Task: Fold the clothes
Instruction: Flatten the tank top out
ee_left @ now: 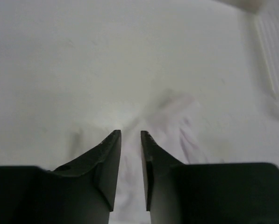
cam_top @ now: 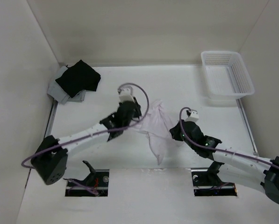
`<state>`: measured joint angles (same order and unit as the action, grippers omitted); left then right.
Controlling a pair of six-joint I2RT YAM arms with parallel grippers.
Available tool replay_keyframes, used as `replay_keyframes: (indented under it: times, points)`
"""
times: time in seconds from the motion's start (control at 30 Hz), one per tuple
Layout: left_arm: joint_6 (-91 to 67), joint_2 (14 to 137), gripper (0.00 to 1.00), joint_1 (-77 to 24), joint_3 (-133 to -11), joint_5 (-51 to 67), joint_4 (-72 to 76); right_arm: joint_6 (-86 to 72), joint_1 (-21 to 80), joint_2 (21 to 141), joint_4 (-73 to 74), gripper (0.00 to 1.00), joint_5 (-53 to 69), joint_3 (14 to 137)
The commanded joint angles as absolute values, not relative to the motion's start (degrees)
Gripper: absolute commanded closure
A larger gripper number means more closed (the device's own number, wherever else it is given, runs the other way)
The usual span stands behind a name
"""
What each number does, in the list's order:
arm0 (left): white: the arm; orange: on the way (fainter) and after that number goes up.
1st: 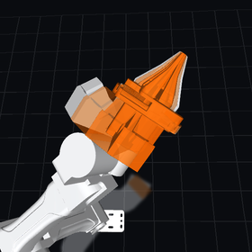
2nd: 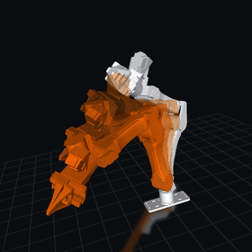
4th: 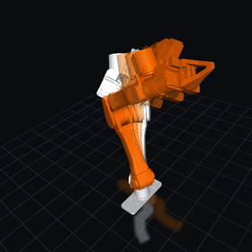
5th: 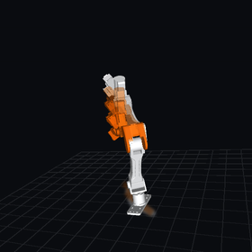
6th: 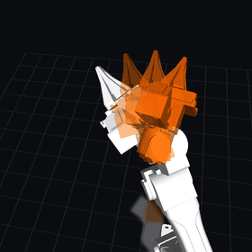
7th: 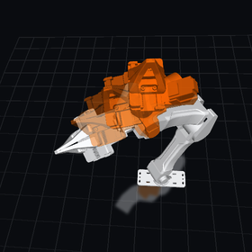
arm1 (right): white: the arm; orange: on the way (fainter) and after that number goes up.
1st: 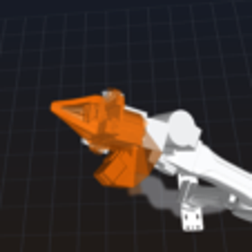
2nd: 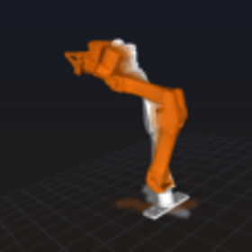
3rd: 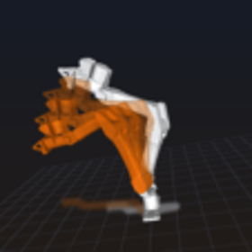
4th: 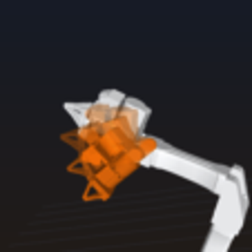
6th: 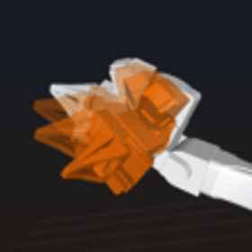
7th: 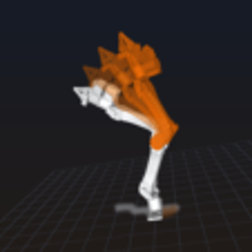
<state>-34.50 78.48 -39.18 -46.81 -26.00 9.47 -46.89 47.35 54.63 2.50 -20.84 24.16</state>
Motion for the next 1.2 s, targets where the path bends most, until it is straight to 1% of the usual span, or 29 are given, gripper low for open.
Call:
replay_keyframes:
  times: [0.0, 0.1, 0.17, 0.27, 0.3, 0.4, 0.5, 0.67, 0.93, 1.07, 1.17]
  points:
    - [-41.6, 69.4, 0.85, -59.9, -41.0, -29.3, -3.4, -46.8, 45.1, 51.9, -0.8, 0.96, -24.5, 22.1]
    - [-51.9, 69.3, 0.86, -71.7, -41.5, -35.6, -12.5, -48.3, 42.2, 49.4, -1.0, 0.96, -25.0, 20.7]
    - [-58.2, 72.1, 0.81, -79.1, -43.2, -40.4, -17.6, -49.7, 39.2, 46.8, -1.0, 0.87, -24.7, 19.7]
    - [-61.4, 77.7, 0.68, -83.9, -45.8, -41.7, -18.5, -50.4, 36.3, 44.1, -1.3, 0.79, -24.5, 18.5]
    - [-61.8, 79.2, 0.67, -84.7, -46.7, -41.7, -18.9, -50.3, 34.9, 43.3, -1.3, 0.76, -23.7, 18.1]
    - [-65.1, 82.6, 0.61, -86.9, -48.8, -41.7, -20.6, -50.2, 33.0, 41.3, -1.7, 0.74, -21.1, 17.1]
    - [-68.9, 84.2, 0.57, -88.0, -49.0, -40.5, -21.3, -49.9, 32.6, 40.6, -2.2, 0.71, -19.0, 16.4]
    - [-71.0, 87.1, 0.56, -88.9, -49.2, -38.8, -19.3, -50.1, 32.9, 40.6, -3.5, 0.7, -18.7, 15.3]
    - [-67.7, 89.8, 0.56, -88.1, -50.4, -38.4, -14.0, -50.4, 35.4, 42.3, -5.8, 0.7, -18.5, 14.7]
    - [-65.9, 91.2, 0.6, -87.3, -51.1, -37.2, -12.5, -50.4, 35.6, 42.5, -6.2, 0.7, -18.5, 14.5]
    - [-65.7, 92.5, 0.67, -86.8, -51.1, -34.4, -11.3, -50.4, 35.6, 42.5, -6.2, 0.7, -18.5, 14.4]
